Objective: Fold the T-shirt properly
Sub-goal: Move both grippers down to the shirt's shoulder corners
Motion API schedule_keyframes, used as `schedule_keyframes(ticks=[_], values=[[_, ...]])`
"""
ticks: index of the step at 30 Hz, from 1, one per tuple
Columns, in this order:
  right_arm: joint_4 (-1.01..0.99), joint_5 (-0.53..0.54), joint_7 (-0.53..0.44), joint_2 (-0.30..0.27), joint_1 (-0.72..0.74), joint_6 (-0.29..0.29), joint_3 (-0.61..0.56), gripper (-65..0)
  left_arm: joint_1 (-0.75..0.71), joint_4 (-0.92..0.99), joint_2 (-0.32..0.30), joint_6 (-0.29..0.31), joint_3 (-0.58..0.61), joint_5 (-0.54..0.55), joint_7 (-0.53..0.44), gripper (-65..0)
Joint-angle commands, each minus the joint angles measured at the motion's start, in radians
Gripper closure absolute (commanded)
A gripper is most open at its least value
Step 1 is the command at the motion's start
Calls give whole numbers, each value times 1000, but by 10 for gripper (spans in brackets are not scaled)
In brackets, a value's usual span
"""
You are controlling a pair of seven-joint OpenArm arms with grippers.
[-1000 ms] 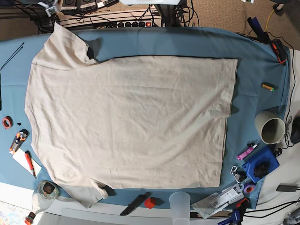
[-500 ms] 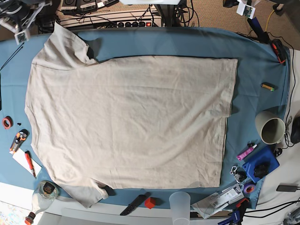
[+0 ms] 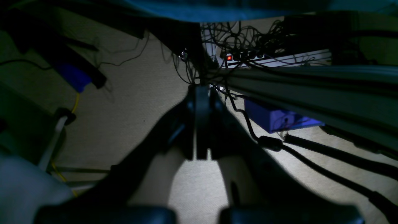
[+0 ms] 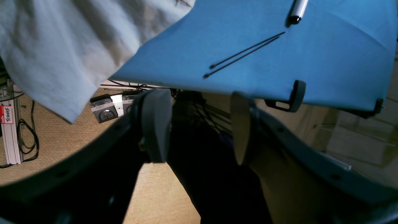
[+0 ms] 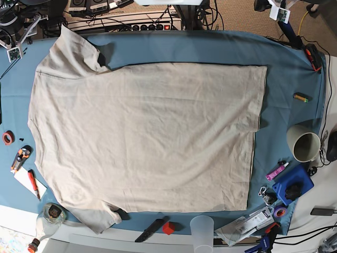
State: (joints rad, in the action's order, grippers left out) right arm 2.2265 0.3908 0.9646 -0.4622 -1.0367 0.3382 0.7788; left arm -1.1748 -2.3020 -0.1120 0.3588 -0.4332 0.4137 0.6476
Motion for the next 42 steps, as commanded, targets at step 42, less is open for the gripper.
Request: schedule_keyframes(ticks=[42], values=[[-669,1041,408,105,407,360,12,-306,93,-35,-7,0,-4,10,-19,0]])
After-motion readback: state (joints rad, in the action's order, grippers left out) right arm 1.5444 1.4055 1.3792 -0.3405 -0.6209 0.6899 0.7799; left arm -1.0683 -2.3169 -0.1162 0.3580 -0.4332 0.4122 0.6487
